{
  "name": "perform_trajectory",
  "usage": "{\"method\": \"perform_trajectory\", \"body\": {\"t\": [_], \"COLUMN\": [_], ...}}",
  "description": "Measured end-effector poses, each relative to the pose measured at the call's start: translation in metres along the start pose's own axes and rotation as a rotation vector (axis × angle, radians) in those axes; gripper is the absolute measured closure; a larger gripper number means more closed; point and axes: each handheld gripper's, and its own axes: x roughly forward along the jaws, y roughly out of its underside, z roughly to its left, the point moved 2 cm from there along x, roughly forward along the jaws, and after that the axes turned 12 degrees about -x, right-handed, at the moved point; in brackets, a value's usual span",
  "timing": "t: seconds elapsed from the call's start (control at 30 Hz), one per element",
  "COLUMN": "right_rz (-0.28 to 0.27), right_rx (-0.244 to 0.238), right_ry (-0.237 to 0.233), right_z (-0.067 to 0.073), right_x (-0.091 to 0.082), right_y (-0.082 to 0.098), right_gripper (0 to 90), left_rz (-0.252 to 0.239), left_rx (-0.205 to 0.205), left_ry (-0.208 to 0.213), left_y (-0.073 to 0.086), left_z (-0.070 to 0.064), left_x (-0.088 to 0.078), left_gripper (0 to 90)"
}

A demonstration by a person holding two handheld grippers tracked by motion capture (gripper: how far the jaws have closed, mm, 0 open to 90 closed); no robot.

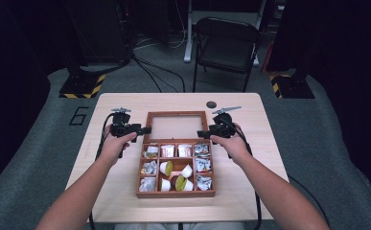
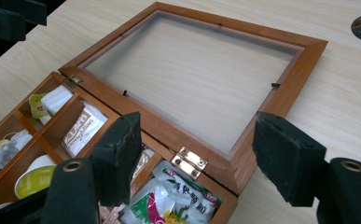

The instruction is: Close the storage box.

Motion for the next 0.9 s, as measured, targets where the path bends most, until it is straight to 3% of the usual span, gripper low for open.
{"method": "perform_trajectory", "body": {"t": [0.1, 0.43, 0.9], "right_rz": [0.001, 0.022, 0.026], "right_rx": [0.017, 0.050, 0.076], "right_ry": [-0.016, 0.002, 0.035], "right_z": [-0.002, -0.013, -0.018], "right_x": [0.003, 0.017, 0.035], "right_y": [0.001, 0.006, 0.006], "right_gripper": [34.6, 34.1, 33.7], "left_rz": [0.003, 0.001, -0.024], "left_rx": [0.001, 0.013, -0.042], "left_ry": [0.000, -0.041, -0.118], "left_y": [-0.002, -0.004, -0.005], "left_z": [0.001, -0.001, 0.010], "left_x": [0.005, 0.022, 0.033], "left_gripper": [33.8, 34.8, 34.8]}}
